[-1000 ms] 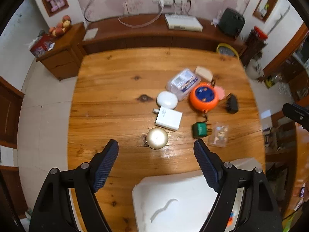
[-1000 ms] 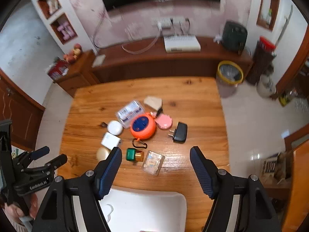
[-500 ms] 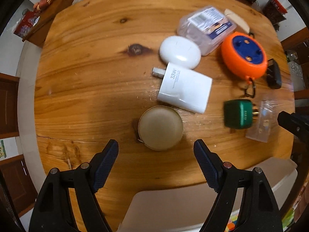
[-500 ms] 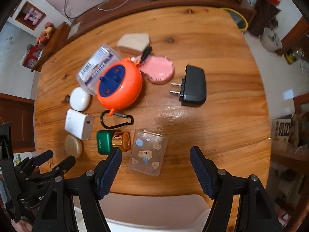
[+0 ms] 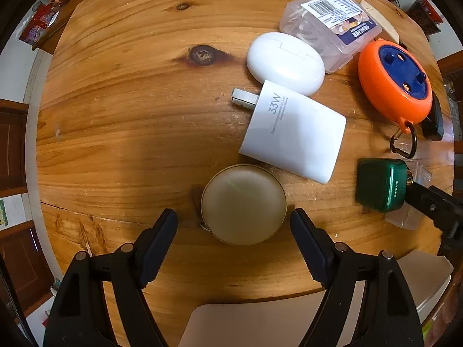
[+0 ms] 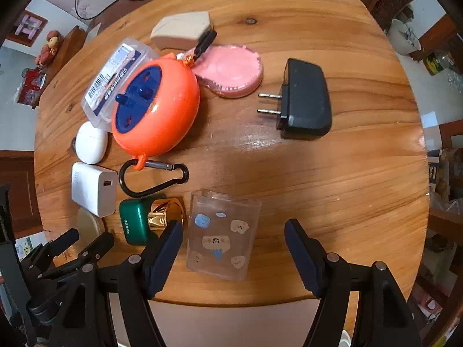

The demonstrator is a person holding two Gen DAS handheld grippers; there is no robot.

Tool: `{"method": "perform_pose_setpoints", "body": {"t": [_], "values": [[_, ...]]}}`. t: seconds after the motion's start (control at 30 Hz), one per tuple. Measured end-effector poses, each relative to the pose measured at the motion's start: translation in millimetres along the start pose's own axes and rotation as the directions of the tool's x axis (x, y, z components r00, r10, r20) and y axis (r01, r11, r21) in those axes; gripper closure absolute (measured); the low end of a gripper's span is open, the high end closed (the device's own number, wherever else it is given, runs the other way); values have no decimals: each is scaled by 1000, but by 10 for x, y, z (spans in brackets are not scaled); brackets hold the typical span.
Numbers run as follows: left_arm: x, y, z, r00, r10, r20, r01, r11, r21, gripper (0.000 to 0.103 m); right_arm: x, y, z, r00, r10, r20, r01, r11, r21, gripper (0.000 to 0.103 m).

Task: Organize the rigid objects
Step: 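Grasp the clear plastic box with the right tool while the left tool reaches the gold compact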

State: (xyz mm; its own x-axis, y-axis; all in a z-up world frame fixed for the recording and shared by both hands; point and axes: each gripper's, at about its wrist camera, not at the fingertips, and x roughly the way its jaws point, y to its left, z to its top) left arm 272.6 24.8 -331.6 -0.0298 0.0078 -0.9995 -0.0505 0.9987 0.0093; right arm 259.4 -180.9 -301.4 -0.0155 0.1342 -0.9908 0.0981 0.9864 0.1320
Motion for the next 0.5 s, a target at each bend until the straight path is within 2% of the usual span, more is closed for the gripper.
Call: {"method": "perform_pose_setpoints", "body": {"t": [0.1, 0.2, 0.3, 0.37, 0.5], "values": [[-20, 38, 12, 1000, -6, -3, 6, 1000, -3, 20, 63, 51, 4, 1000, -21, -5, 21, 1000, 1, 30], [45, 21, 49, 1000, 13, -13, -13, 1000, -5, 20, 109, 129, -7, 999, -51, -7, 51, 999, -7, 35], [70, 73, 58, 1000, -3, -21, 2, 1000, -28, 20, 111, 206, -13, 997, -79, 2, 79, 997, -18, 40], [80, 104, 62, 1000, -4, -23, 3, 999, -39, 20, 136, 263, -30, 995, -104, -5, 103, 994, -27, 52], [67, 144, 42, 1000, -5, -1, 5, 999, -46, 21, 148, 279, -71, 994, -105, -1, 105, 994, -31, 52]]}}
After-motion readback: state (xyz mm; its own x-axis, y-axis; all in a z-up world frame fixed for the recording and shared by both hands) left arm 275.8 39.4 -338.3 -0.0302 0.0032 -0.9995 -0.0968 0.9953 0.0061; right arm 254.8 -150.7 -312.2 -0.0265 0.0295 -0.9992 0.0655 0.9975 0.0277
